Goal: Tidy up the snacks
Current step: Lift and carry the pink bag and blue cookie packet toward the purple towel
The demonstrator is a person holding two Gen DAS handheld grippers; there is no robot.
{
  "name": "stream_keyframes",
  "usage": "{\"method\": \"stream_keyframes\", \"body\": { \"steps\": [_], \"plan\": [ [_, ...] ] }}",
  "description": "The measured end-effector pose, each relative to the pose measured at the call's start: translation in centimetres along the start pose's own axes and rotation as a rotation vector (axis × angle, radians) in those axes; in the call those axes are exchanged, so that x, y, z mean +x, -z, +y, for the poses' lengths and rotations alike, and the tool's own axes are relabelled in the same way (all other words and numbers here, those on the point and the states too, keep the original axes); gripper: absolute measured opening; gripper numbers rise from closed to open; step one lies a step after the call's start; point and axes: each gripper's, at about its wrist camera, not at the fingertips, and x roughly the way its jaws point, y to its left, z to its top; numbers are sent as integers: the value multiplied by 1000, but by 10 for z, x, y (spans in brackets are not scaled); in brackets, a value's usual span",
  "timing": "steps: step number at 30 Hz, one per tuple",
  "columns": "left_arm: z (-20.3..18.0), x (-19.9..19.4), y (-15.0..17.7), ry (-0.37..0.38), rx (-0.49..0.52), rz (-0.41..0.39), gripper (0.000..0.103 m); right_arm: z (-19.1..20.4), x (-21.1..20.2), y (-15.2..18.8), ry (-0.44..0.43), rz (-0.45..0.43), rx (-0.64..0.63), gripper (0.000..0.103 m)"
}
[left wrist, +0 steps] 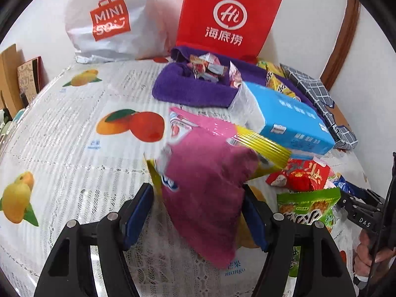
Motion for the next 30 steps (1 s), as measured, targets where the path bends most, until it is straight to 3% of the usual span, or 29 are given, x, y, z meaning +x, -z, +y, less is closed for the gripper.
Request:
{"method": "stream_keyframes", "body": {
  "steps": [6,9,11,25,30],
  "plan": [
    [-1,0,1,-20,1,1,66,-1,0,0,0,-1,-5,64],
    [4,-1,0,-11,-20,-6,56,-3,0,-1,-3,-1,-3,64],
    [6,-2,0,4,-31,-10,43,-2,0,0,-1,-2,-4,64],
    [2,-25,2,58,-16,-6,31,-3,0,0,-4,-2,0,64],
    [1,-33,1,74,-26,-6,30,-4,-2,0,-22,-9,9,56]
  ]
}}
